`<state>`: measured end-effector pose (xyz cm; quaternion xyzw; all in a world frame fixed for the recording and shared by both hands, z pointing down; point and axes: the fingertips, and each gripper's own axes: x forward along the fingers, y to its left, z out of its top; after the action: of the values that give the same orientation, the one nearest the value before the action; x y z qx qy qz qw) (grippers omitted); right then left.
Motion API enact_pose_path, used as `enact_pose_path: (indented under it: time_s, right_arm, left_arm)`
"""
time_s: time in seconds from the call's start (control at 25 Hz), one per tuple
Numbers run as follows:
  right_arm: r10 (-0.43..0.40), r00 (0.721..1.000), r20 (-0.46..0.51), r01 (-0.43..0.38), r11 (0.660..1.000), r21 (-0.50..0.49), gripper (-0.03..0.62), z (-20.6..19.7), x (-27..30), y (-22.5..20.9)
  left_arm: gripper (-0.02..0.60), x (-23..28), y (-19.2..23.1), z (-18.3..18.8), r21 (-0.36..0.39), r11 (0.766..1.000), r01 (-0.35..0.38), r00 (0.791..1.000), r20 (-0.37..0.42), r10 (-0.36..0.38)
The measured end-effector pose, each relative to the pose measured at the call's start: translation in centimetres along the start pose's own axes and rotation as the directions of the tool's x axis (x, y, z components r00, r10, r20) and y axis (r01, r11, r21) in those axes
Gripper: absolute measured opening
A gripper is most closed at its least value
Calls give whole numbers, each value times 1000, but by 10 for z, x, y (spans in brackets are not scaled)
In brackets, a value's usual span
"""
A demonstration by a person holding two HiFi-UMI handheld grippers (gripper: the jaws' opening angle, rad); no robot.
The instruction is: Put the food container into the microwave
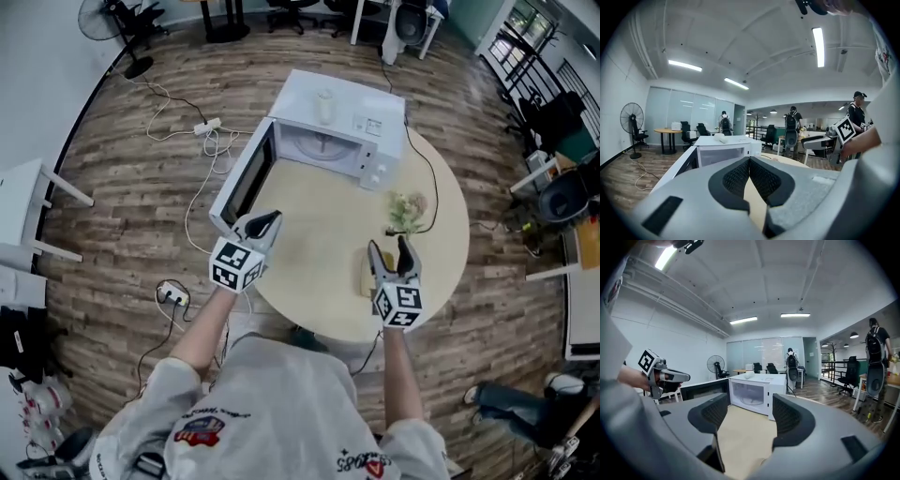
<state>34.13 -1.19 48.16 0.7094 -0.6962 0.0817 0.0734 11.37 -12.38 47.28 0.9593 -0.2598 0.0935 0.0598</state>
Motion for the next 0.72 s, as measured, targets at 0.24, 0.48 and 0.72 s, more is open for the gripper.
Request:
enact_pose_path:
  time_s: [0.24,0.48,0.72]
  right_arm:
    - [78,997,-7,-78,997,-29,285,1,24,-33]
    - [122,992,-30,-124,992,-39,285,-5,30,-55]
    - [125,989,-82,-129,990,-57,285,-24,27,-63]
  left_arm:
    - [5,25,-5,15,-1,998,-60,998,18,60]
    - [5,50,-10,19,3,998,-67,997,24,67]
    - [5,68,-11,11,-17,999,-47,999,11,48]
